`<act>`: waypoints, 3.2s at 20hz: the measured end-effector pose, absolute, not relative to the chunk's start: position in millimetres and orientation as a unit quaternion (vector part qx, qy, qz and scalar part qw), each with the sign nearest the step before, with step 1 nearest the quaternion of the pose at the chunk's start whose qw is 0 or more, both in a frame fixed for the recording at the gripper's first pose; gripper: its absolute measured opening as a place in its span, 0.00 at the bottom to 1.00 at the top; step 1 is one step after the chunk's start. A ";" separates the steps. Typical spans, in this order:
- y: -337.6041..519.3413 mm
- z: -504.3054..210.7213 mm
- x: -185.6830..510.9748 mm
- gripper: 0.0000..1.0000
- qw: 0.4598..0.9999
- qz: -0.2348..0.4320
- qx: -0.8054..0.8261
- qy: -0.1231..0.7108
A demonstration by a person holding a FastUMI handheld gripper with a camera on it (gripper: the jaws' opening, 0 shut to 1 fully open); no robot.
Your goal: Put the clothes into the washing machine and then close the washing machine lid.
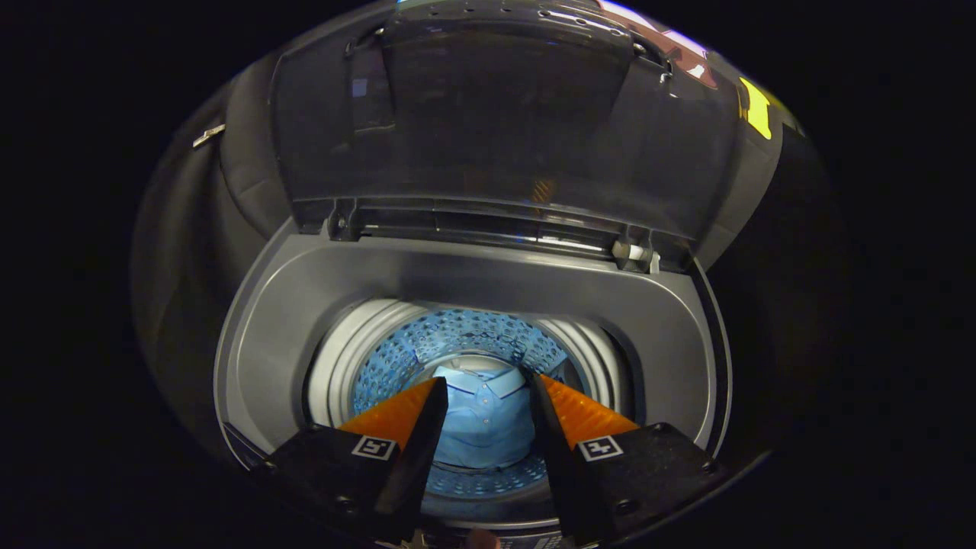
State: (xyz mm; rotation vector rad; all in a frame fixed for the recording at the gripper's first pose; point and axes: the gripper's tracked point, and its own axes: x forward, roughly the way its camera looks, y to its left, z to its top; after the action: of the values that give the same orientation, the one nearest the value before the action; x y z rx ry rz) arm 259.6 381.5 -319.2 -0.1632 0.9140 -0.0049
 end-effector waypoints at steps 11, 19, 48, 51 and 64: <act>386.6 -283.4 260.3 1.00 0.913 -0.007 -0.040 0.405; 384.9 -190.4 277.9 1.00 0.942 -0.011 -0.022 0.335; 408.8 -37.6 433.1 1.00 0.969 0.006 0.004 0.246; 407.5 -43.8 438.3 1.00 0.969 0.003 -0.009 0.248; 404.6 -41.5 378.0 1.00 0.976 -0.025 -0.011 0.215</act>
State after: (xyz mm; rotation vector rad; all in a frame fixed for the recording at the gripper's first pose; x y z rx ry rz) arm 378.0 404.6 -41.5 -0.0224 0.4341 -0.0511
